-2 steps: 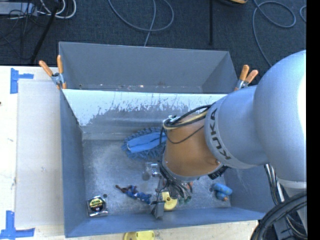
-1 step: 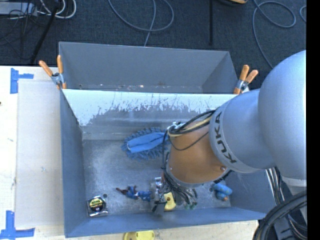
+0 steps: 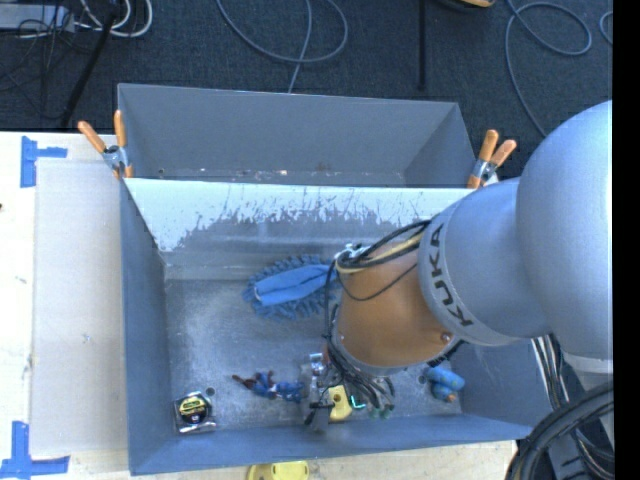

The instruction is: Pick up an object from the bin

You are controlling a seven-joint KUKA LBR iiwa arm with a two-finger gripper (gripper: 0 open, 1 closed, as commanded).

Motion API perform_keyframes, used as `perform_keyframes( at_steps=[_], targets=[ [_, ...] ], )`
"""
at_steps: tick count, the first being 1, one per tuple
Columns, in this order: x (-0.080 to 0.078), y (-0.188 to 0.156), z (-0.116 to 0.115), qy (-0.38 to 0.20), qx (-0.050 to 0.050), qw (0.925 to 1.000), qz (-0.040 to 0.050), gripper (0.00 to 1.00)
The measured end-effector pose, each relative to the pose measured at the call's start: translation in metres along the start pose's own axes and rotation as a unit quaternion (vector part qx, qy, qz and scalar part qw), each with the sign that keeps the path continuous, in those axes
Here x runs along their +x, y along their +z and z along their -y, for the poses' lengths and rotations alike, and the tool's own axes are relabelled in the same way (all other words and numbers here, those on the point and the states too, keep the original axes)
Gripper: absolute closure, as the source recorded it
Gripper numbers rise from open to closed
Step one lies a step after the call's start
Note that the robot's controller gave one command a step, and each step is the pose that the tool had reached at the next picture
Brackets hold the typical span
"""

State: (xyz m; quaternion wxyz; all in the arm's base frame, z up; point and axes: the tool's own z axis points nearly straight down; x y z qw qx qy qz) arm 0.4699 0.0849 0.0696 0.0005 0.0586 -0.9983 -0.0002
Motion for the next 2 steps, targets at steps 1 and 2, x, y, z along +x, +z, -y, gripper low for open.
perform_keyframes(
  at_steps=[1,2],
  targets=[
    [-0.0075,-0.0036,0.0004,0.002,0.0,0.9999,0.014,0.0],
    [-0.008,-0.0053,0.0007,0.002,0.0,0.9999,0.0137,0.0]
  ],
)
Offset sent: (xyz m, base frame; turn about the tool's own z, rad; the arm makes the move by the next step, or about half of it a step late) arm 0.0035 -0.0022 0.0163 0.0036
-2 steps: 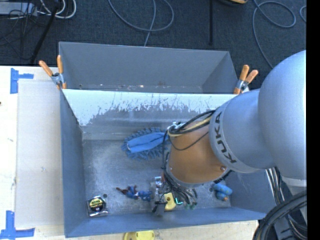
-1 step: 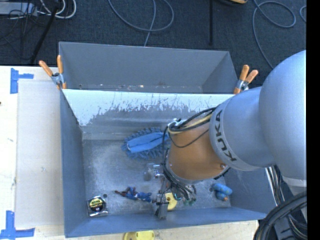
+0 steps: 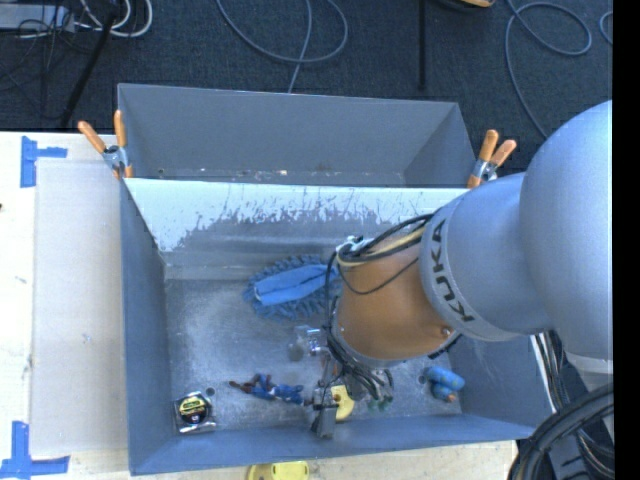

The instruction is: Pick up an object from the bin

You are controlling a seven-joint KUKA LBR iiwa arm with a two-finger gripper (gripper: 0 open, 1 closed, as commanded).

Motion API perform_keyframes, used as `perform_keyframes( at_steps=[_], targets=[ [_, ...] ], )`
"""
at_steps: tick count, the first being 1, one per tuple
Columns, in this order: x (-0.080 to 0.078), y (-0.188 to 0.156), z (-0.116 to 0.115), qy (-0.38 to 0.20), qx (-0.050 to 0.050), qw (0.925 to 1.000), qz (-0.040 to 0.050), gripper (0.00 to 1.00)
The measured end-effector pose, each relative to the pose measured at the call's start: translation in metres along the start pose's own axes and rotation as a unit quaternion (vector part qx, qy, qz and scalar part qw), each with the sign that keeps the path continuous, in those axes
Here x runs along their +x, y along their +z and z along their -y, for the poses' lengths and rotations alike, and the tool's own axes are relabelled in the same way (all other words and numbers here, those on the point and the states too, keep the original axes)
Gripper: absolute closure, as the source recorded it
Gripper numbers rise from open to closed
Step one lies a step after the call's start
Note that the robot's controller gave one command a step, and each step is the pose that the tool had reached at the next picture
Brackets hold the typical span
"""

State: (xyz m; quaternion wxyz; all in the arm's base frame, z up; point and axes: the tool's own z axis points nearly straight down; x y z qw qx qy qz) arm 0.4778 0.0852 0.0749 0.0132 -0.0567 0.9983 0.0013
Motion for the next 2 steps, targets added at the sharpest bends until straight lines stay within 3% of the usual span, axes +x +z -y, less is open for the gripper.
perform_keyframes(
  at_steps=[1,2],
  targets=[
    [-0.0099,0.0059,-0.0333,-0.11,-0.001,0.9938,-0.0141,1.0],
    [-0.0099,0.0059,-0.0331,-0.109,-0.001,0.9939,-0.0141,1.0]
  ],
)
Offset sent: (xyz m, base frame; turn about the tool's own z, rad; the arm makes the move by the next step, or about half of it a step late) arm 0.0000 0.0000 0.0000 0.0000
